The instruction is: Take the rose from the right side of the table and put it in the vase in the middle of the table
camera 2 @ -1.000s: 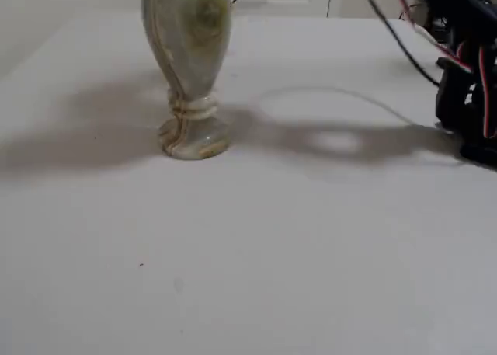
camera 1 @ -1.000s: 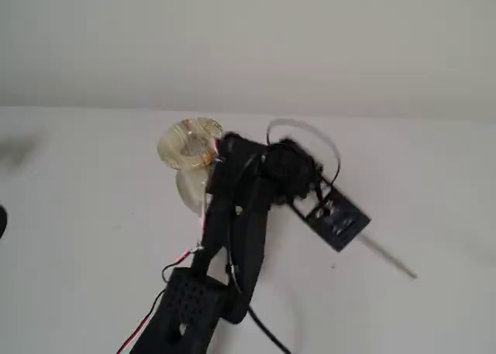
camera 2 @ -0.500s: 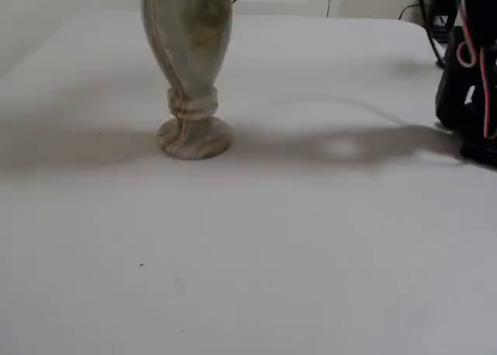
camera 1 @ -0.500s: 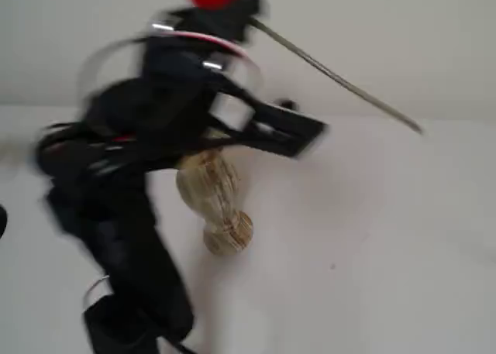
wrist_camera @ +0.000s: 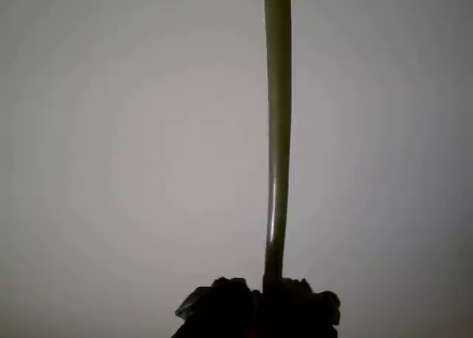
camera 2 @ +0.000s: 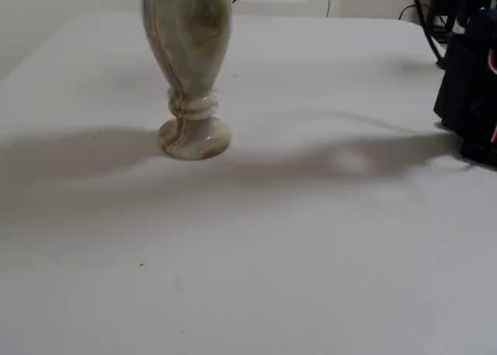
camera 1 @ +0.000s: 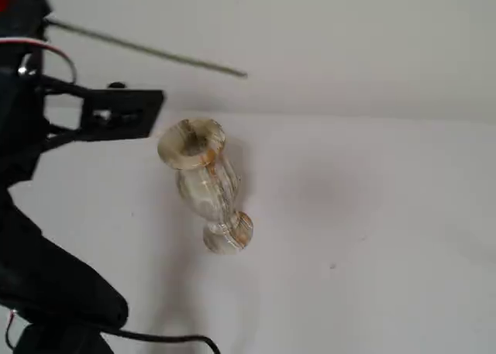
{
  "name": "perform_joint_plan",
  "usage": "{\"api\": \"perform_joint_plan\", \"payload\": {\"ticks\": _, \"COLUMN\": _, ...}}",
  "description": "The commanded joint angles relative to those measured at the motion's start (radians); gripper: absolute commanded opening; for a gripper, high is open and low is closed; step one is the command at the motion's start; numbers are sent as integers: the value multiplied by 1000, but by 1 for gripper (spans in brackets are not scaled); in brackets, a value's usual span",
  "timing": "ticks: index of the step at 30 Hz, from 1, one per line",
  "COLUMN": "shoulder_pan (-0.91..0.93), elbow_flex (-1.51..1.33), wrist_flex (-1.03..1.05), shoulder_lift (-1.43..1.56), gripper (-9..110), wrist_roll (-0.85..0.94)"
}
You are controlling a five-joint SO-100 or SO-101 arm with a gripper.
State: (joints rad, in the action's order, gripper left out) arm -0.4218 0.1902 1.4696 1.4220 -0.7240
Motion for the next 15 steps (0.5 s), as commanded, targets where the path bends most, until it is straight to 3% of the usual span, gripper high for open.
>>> {"api": "perform_joint_plan", "payload": {"ticks": 1, "shoulder_pan": -34, "elbow_flex": 34, "wrist_flex": 8, "shoulder_lift": -15, "gripper": 0, "wrist_roll": -87}}
{"api": "perform_joint_plan", "payload": {"ticks": 15, "shoulder_pan": -32, "elbow_flex": 38, "wrist_flex": 9, "shoulder_lift": -193, "gripper": 0, "wrist_roll": -239}}
